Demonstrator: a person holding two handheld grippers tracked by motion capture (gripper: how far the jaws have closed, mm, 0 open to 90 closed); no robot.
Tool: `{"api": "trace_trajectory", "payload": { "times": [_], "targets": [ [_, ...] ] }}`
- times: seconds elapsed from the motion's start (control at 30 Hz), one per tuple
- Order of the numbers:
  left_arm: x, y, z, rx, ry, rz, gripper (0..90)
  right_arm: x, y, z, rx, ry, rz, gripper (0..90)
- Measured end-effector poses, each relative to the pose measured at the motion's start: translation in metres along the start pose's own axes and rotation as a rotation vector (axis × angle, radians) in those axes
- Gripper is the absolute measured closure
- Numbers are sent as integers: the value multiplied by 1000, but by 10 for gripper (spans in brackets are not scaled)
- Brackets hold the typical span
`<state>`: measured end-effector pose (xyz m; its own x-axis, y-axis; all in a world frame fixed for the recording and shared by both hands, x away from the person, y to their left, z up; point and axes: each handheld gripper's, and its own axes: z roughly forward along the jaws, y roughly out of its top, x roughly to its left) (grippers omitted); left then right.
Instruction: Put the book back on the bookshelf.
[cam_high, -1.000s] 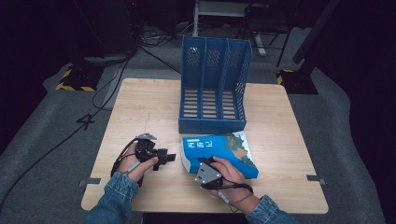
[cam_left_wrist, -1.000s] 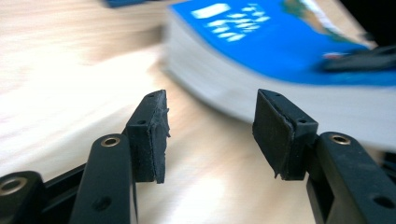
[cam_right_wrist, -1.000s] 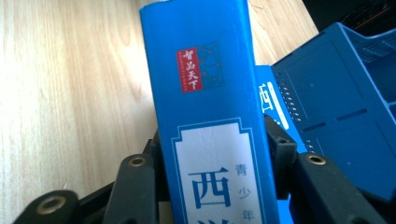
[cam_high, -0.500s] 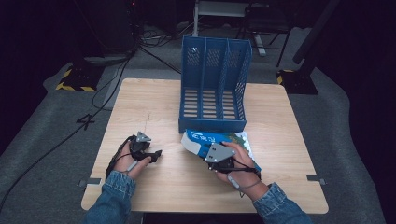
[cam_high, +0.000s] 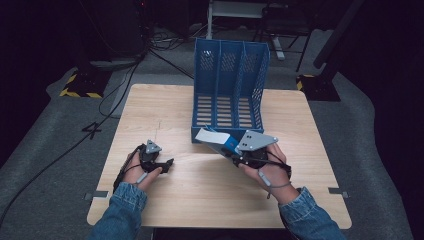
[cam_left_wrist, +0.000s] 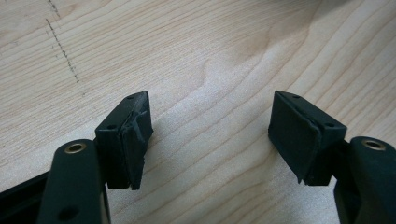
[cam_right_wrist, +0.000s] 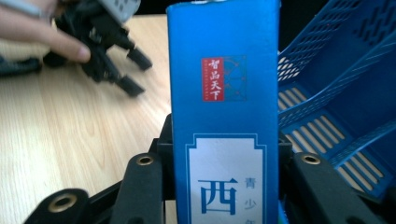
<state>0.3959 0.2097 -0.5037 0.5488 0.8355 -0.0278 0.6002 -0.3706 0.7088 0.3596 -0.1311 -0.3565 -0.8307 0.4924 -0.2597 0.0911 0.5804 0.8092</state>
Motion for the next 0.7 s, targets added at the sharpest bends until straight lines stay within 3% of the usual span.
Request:
{"api": "trace_trajectory", "payload": {
  "times": [0.17, 0.7],
  "targets": [
    [0, 0, 0, 0, 0, -2, 303, -15, 11, -15, -48, -16, 51, 616],
    [1, 1, 1, 0, 6, -3, 299, -45, 33, -38, -109, 1, 170, 616]
  ]
}}
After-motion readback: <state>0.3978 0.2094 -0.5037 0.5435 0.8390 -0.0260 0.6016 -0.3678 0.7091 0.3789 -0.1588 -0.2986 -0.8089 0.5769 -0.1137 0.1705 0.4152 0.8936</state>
